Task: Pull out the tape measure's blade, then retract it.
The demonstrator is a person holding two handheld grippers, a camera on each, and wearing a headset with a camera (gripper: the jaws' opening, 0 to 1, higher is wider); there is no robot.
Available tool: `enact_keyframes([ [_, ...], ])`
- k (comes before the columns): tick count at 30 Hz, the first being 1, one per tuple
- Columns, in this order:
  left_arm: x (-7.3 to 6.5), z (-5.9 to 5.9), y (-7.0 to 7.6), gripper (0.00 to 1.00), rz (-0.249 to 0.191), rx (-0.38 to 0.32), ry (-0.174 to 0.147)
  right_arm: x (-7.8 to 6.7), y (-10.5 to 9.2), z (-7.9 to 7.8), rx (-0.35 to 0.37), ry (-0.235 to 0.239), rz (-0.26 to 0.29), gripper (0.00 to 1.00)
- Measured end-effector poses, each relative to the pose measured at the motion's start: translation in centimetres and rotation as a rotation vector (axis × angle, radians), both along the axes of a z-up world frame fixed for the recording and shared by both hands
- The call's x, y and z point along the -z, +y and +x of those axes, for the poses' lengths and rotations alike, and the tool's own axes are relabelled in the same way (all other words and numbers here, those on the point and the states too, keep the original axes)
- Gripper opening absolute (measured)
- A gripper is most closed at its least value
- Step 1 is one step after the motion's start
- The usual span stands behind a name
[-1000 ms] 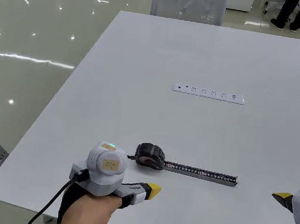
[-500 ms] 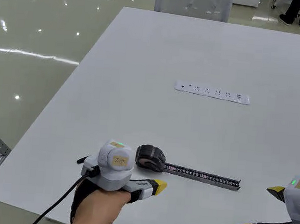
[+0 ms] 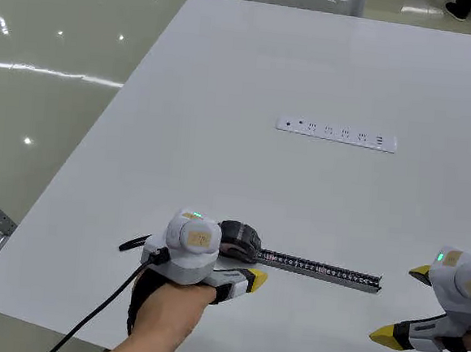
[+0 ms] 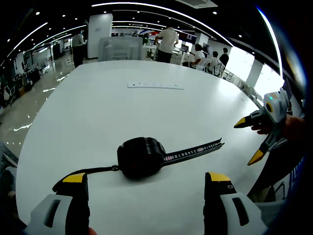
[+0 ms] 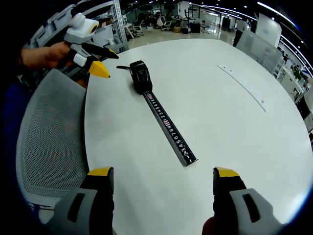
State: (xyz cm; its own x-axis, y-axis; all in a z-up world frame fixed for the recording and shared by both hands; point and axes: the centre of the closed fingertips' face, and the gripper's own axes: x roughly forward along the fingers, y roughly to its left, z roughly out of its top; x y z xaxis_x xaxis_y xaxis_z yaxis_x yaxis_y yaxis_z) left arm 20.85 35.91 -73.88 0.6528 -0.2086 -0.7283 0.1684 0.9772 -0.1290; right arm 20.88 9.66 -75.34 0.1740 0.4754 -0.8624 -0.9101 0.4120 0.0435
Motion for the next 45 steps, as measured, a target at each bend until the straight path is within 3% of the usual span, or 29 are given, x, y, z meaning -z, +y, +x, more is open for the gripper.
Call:
enact_keyframes([
  [8,0.9,1.1,0.2,0.92,0.001,-0.018,0.005,2.0,0.1,1.6,-0.087,0.018,-0.033,0.75],
  [15,1.1,2.4,-0.2,0.88,-0.003,-0.027,-0.002,2.5,0.4,2.3,-0.159,0.016,-0.060,0.70],
  [27,2.3,4.8,-0.9,0.86,0.028,-0.025,0.009,4.1,-0.3,3.8,-0.244,0.024,-0.083,0.59],
  [35,3.4,5.2,-0.5,0.85,0.037,-0.052,0.017,5.4,-0.3,4.1,-0.346,0.024,-0.098,0.45],
  [45,4.5,5.7,0.0,0.81,0.040,-0.071,0.027,6.4,-0.5,4.6,-0.414,0.034,-0.108,0.33],
])
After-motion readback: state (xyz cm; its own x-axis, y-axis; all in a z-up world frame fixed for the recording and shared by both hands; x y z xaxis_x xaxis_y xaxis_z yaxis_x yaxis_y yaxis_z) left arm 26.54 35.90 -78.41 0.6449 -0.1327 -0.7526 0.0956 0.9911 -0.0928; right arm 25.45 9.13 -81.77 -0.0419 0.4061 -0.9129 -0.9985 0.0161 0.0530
